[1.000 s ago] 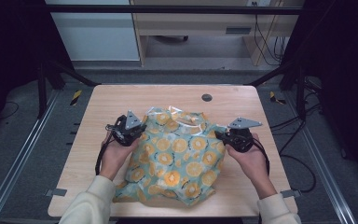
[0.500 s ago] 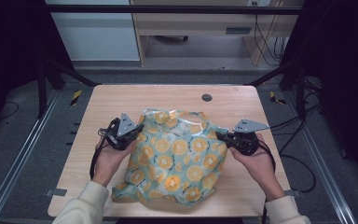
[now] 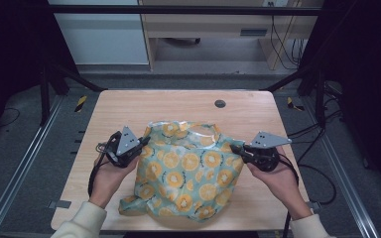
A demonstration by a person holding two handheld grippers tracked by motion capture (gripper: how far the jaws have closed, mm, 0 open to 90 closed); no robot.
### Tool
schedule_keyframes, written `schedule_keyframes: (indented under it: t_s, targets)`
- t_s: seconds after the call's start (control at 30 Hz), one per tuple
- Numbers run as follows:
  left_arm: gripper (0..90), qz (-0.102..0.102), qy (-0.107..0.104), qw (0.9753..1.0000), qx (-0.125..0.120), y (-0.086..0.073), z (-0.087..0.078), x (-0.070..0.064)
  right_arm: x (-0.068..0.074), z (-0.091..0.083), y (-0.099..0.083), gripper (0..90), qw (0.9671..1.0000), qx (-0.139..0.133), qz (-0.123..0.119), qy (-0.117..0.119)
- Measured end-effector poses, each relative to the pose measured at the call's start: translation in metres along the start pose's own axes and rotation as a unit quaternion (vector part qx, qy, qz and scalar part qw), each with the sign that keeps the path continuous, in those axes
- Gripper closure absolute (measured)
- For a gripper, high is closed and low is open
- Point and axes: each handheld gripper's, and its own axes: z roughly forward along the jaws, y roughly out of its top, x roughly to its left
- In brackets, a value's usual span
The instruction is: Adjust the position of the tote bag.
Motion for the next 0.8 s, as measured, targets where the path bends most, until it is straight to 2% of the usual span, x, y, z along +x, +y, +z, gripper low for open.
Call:
schedule_keyframes:
  t_s: [0.1,0.4,0.8]
  targets:
    - [90.0,0.005,-0.002,1.0000,0.002,-0.001,-0.003,-0.001,0.000,0.000,0.000,86.2,1.0000,0.002,-0.002,0.003]
    - [90.0,0.002,-0.006,1.0000,-0.006,-0.001,-0.009,-0.001,0.001,-0.002,0.002,81.5,1.0000,0.005,0.000,0.003]
    - [90.0,0.005,-0.010,0.9999,-0.006,0.001,-0.009,0.001,-0.005,-0.009,0.011,64.7,0.9998,-0.001,0.021,0.002]
